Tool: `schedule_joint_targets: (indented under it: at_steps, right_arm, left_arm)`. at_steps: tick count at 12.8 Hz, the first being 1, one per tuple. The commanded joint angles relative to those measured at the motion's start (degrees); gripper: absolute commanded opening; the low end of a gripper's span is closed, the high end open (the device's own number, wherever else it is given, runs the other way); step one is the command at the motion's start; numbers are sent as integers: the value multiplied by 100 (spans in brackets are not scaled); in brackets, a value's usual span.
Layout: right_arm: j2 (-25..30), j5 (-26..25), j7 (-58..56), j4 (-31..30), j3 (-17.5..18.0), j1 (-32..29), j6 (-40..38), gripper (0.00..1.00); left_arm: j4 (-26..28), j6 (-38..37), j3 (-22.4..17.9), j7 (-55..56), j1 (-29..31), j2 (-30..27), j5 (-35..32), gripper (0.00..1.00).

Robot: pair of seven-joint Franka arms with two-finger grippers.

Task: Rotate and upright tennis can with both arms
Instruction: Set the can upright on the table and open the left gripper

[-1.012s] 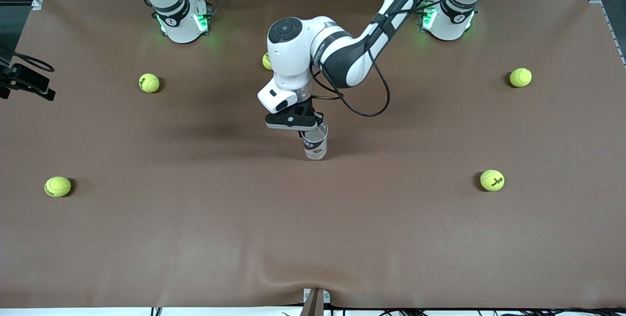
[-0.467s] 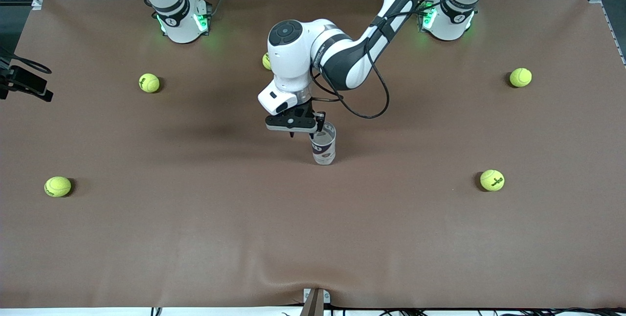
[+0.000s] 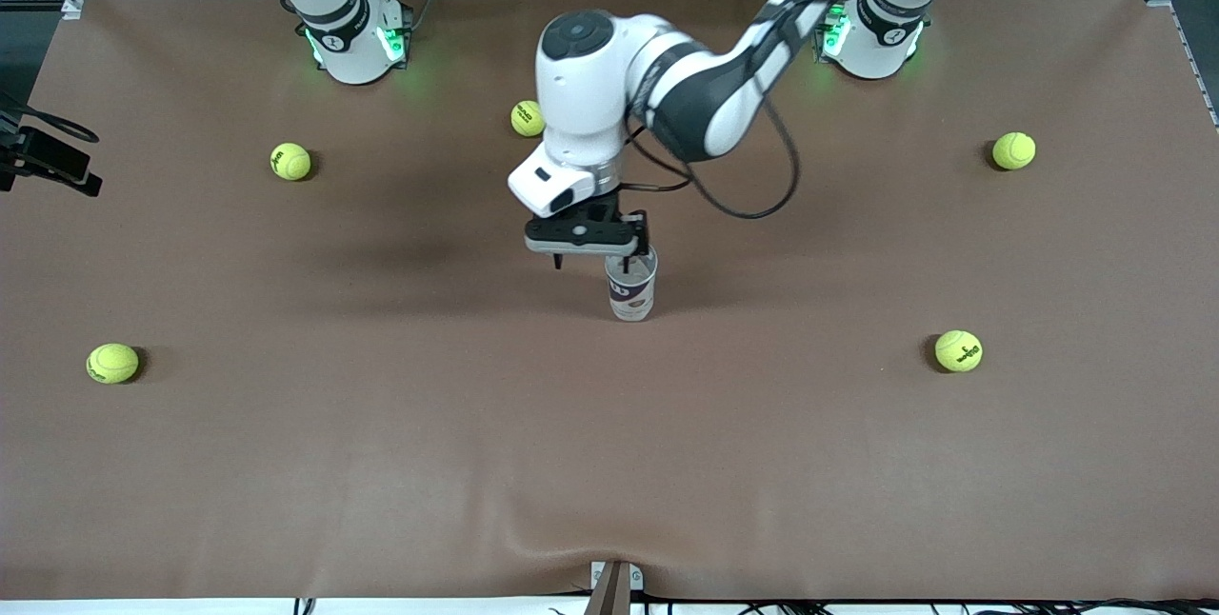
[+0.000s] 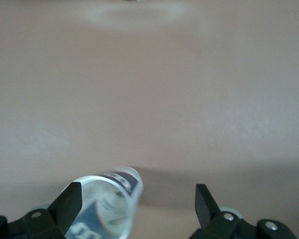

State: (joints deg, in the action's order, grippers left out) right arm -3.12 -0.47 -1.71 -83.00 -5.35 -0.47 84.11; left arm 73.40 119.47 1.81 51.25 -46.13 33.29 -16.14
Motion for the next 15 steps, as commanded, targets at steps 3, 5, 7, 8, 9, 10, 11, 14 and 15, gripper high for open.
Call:
schedule_joint_targets:
  at_steps: [3,5,7,8,9,10,11,14,15]
  right_arm:
    - [13,-32,92,91,34,-23,-79,100]
    - [13,-32,83,91,34,-32,-79,100]
    - [13,-32,83,91,34,-23,-79,100]
    - [13,-32,83,91,25,-32,-88,100]
    - [13,-32,83,91,25,-32,-79,100]
    - [13,-32,83,91,34,-32,-79,100]
    - [13,-32,83,91,25,-32,-88,100]
    - [13,-32,83,91,25,-32,-88,100]
    - [13,-32,83,91,25,-32,-88,100]
  left_arm:
    - [139,-1056,47,-131,735,-1190,-65,100]
    - [236,-1303,65,-377,1367,-1674,119,100]
    - [236,-1775,57,-1026,1929,-2035,487,100]
    - [236,-2013,65,-1499,2324,-2176,628,100]
    - [236,-2268,65,-2130,2650,-2325,655,100]
    - [236,-2444,65,-2615,2975,-2414,691,100]
    - [236,-2516,74,-2951,3274,-2458,804,100]
    - [385,-2797,74,-4022,4232,-2581,1541,100]
    - [551,-2798,74,-4192,4383,-2669,1552,100]
